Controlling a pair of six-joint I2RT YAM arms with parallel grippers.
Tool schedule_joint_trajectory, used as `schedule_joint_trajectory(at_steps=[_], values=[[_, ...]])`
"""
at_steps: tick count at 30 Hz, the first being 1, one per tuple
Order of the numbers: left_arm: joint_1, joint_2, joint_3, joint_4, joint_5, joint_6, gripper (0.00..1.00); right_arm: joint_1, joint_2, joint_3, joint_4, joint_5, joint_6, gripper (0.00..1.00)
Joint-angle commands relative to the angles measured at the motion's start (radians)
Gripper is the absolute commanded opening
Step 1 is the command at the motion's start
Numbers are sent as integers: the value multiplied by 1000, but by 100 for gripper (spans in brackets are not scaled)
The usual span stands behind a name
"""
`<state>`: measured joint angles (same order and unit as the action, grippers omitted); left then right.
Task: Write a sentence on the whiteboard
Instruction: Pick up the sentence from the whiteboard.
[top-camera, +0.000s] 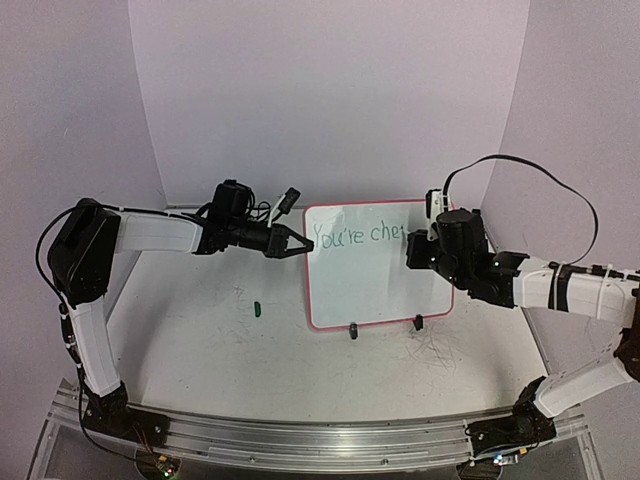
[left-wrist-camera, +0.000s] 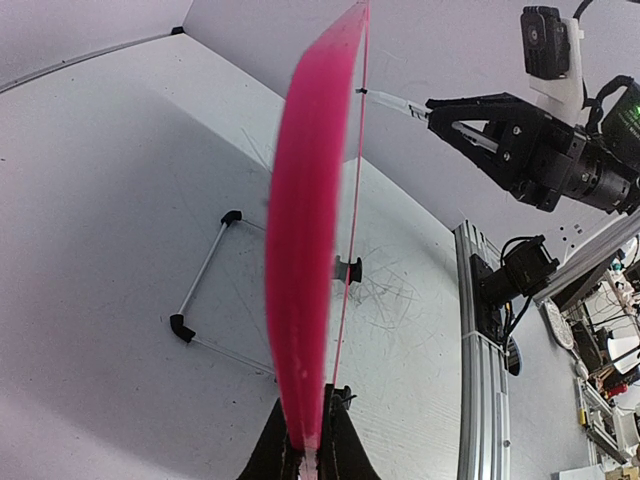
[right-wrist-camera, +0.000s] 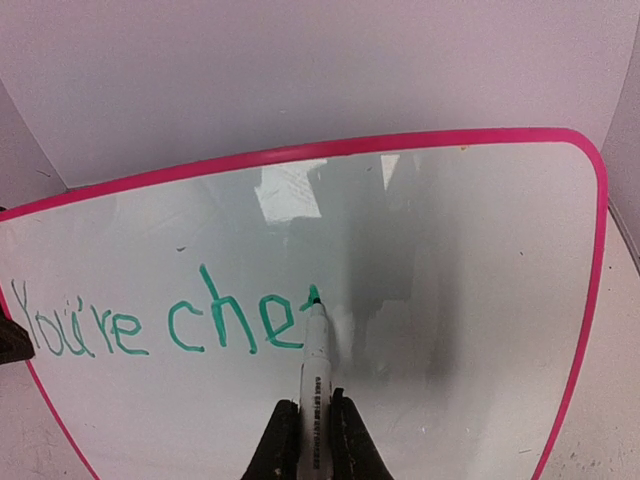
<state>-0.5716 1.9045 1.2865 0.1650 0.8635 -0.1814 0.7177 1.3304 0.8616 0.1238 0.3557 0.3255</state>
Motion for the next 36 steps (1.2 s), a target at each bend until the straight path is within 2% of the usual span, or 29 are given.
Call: schedule_joint_trajectory(at_steps=[1, 16, 36], values=[[3, -24, -4, -15, -50, 39, 0, -4, -29, -23, -20, -1, 29, 0], [3, -24, -2, -15, -49, 37, 0, -4, -39, -64, -28, -37, 60, 0], [2, -24, -4, -15, -50, 39, 0, -4, 17, 37, 10, 34, 2, 0]])
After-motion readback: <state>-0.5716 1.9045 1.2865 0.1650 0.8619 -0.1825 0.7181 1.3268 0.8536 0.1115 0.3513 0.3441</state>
